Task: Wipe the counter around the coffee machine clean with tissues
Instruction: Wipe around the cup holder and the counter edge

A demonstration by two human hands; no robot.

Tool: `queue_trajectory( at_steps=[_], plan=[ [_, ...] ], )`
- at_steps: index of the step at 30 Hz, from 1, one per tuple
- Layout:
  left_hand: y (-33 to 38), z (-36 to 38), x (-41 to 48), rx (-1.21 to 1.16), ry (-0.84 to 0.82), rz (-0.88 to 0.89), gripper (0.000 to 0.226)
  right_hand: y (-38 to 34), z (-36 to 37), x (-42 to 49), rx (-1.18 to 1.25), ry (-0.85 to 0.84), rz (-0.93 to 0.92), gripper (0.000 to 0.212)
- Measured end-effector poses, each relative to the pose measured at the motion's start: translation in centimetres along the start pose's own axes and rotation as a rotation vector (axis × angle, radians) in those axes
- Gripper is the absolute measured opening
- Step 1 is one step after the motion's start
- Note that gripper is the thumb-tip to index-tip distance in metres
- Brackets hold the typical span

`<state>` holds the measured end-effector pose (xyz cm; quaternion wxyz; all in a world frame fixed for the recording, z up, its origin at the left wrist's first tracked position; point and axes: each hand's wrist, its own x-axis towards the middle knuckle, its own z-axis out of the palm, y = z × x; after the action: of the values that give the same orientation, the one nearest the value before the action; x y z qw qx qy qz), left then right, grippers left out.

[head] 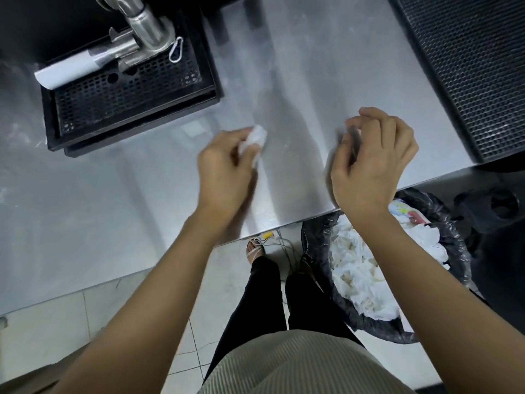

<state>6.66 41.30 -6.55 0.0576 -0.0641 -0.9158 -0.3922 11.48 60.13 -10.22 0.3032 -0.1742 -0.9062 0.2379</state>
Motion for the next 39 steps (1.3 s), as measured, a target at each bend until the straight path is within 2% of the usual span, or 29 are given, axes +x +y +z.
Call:
queue_trajectory(
  at_steps=[3,5,8,10,14,16,19,22,24,29,31,33,35,37,39],
  plan=[
    [-3.9,-3.6,0.4,0.234,0.198,-0.237,0.02,0.0,0.0,-0.1,-0.006,0.006,-0.008,0.017],
    [-4.6,-3.5,-0.2,0.351,0.211,-0.285,0.024,-0.1,0.0,-0.1,-0.007,-0.002,-0.018,0.017],
    [-2.0,-0.4,-1.3,0.292,0.191,-0.238,0.019,-0.2,0.0,0.0,-0.014,-0.021,-0.028,0.017],
    [0.3,1.5,-2.1,0.223,0.164,-0.14,0.014,-0.1,-0.1,0.1,-0.01,-0.029,-0.027,0.017],
    [2.0,2.8,-3.2,0.047,0.0,0.019,0.012,-0.1,-0.2,0.0,-0.004,-0.025,-0.028,0.016],
    [1.5,1.3,-2.8,0.021,0.062,0.004,0.011,-0.1,-0.2,0.0,0.002,-0.025,-0.026,0.017],
    [-1.5,-2.1,-2.7,0.174,0.235,-0.113,0.012,0.0,-0.2,0.1,0.0,-0.026,-0.033,0.016],
    [-2.7,-2.8,-3.7,0.275,0.241,-0.229,0.029,-0.1,-0.2,0.1,-0.008,-0.032,-0.041,0.017],
    [-1.5,-1.0,-4.0,0.239,0.229,-0.211,0.02,-0.1,-0.2,0.1,-0.01,-0.042,-0.038,0.018],
    [3.3,4.0,-3.6,0.109,0.074,-0.038,0.016,-0.1,-0.2,0.1,-0.004,-0.042,-0.04,0.018],
    [4.1,4.2,-3.2,0.045,-0.061,0.02,0.013,-0.1,-0.3,0.1,-0.01,-0.043,-0.037,0.017],
    [3.6,2.8,-2.5,-0.011,-0.118,-0.002,0.009,0.0,-0.3,0.1,-0.016,-0.041,-0.035,0.017],
    [1.9,0.3,-2.3,0.004,-0.031,-0.093,0.007,0.0,-0.3,0.1,-0.013,-0.045,-0.031,0.017],
    [-0.4,-2.1,-3.0,0.138,0.089,-0.182,0.018,0.0,-0.2,0.1,-0.013,-0.047,-0.024,0.018],
    [-1.4,-2.7,-4.2,0.274,0.142,-0.222,0.027,0.0,-0.2,0.0,-0.014,-0.044,-0.022,0.017]
  ],
)
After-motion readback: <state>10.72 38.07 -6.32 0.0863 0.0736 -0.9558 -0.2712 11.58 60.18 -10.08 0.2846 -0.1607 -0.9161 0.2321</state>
